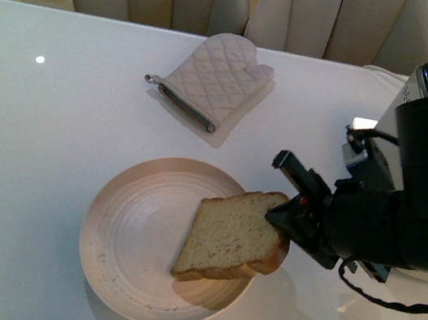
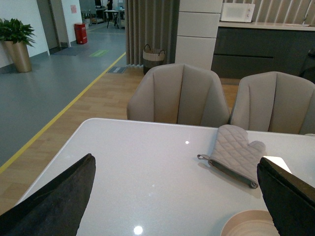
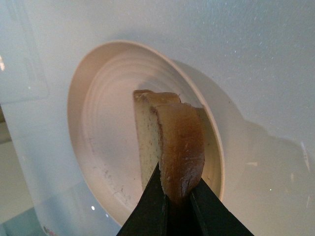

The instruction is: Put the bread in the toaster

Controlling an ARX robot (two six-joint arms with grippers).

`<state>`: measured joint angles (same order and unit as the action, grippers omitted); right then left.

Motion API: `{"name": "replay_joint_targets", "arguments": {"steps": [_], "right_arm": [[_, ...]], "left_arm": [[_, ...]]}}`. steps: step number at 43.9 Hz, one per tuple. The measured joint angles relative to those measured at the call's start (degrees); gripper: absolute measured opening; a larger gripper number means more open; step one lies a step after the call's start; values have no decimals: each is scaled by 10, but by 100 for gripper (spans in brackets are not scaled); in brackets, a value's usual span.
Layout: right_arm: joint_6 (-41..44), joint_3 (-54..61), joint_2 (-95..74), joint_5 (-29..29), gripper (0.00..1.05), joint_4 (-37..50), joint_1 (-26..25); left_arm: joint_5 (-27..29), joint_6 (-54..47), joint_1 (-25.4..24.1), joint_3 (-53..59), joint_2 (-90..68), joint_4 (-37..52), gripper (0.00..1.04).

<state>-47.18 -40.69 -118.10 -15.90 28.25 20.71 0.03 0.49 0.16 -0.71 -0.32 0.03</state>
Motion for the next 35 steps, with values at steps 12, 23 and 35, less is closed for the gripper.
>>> {"name": "replay_joint_targets", "arguments": {"steps": [12, 23, 35], "right_arm": [[142, -32, 238, 103, 3, -122, -97], [347, -148, 356, 170, 3, -224, -180], [450, -154, 303, 211, 3, -244, -217]], "left_arm": [[0, 0, 0, 0, 0, 0, 98], [0, 0, 0, 0, 0, 0, 98], [0, 0, 0, 0, 0, 0, 98]]}}
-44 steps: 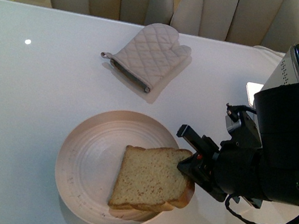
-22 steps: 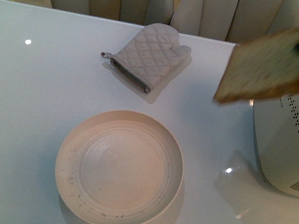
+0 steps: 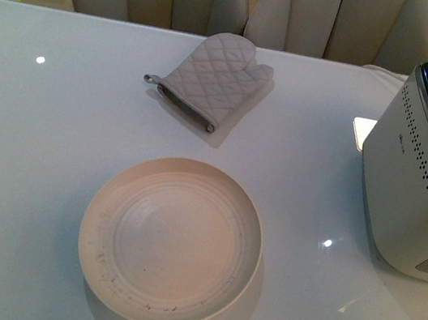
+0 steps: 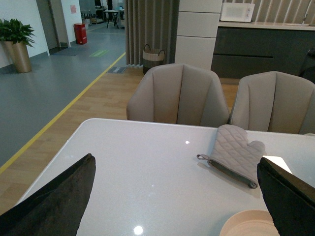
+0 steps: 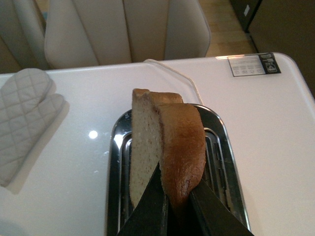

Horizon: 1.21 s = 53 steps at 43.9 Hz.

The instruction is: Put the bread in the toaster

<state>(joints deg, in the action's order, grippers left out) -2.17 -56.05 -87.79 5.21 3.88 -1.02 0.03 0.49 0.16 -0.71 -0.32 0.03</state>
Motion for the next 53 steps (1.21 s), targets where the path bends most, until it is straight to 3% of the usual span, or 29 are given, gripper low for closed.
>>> {"name": "replay_joint_targets", "arguments": {"steps": [18, 40, 48, 53], "right_arm": [[14, 0, 4, 15, 3, -23, -4], [34, -90, -82, 11, 3, -181, 13], [50, -125, -138, 37, 3, -199, 22], [49, -117, -149, 34, 25, -182, 22]], "left_arm": [[0, 0, 0, 0, 0, 0, 98], [0, 0, 0, 0, 0, 0, 98], [0, 0, 0, 0, 0, 0, 98], [0, 0, 0, 0, 0, 0, 98]]}}
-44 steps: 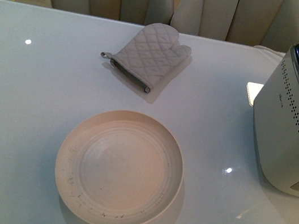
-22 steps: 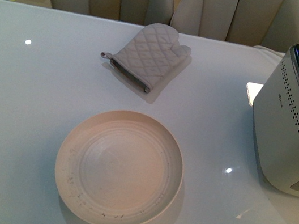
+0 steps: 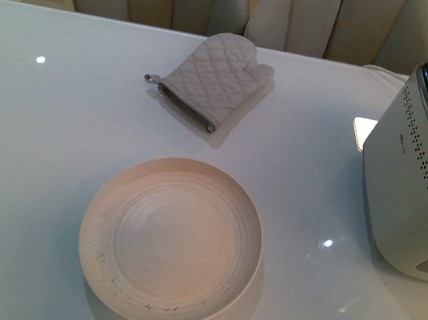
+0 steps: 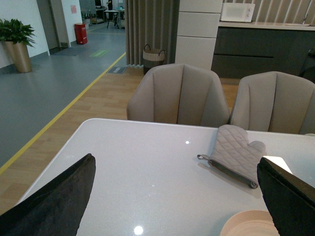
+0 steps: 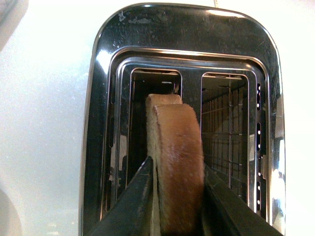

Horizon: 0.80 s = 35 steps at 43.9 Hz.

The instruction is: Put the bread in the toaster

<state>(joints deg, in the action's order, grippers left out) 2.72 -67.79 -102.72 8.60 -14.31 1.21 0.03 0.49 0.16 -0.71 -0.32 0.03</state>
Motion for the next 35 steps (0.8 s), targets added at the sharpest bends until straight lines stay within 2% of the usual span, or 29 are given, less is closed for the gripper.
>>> {"name": "replay_joint_targets", "arguments": {"steps": [7, 12, 17, 19, 22, 24, 27, 35], "right_arm": [[-28, 41, 63, -38, 55, 52, -10], [-39, 102, 187, -51, 79, 99, -28], [-50, 177, 321, -36, 97, 131, -53], [-51, 204, 362, -38, 95, 145, -64], [-44, 273, 429, -104, 87, 239, -82], [-41, 343, 494, -143, 77, 322, -86], [-35, 400, 542, -151, 64, 370, -79], [-31, 505, 587, -135, 29, 395, -62]], "left_arm": [[0, 0, 0, 0, 0, 0, 98], [0, 0, 0, 0, 0, 0, 98], [0, 0, 0, 0, 0, 0, 98], [0, 0, 0, 0, 0, 0, 98], [0, 0, 0, 0, 0, 0, 98], [0, 0, 0, 0, 0, 0, 98], [0, 0, 0, 0, 0, 0, 98], [0, 0, 0, 0, 0, 0, 98]]}}
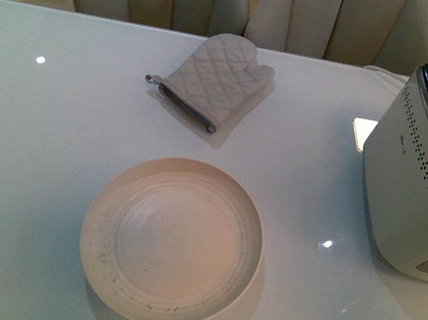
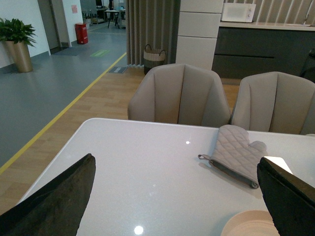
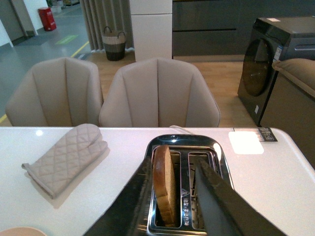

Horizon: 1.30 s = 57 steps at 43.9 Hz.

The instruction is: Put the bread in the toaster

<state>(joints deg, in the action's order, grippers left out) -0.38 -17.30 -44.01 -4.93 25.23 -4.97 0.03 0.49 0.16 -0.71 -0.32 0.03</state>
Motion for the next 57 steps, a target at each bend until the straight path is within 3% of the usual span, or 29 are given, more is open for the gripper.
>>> {"name": "replay_joint_targets", "arguments": {"steps": [2, 6, 20, 57], "right_arm": [[0, 19, 19, 36, 18, 3, 21], [2, 47, 51, 45, 2, 8, 46], [2, 115, 137, 49, 2, -11, 47], [2, 162, 306, 49, 2, -117, 48]], "left_arm": [[0, 0, 0, 0, 0, 0, 98], [0, 0, 0, 0, 0, 0, 98], [0, 0, 0, 0, 0, 0, 98], [0, 0, 0, 0, 0, 0, 98]]}}
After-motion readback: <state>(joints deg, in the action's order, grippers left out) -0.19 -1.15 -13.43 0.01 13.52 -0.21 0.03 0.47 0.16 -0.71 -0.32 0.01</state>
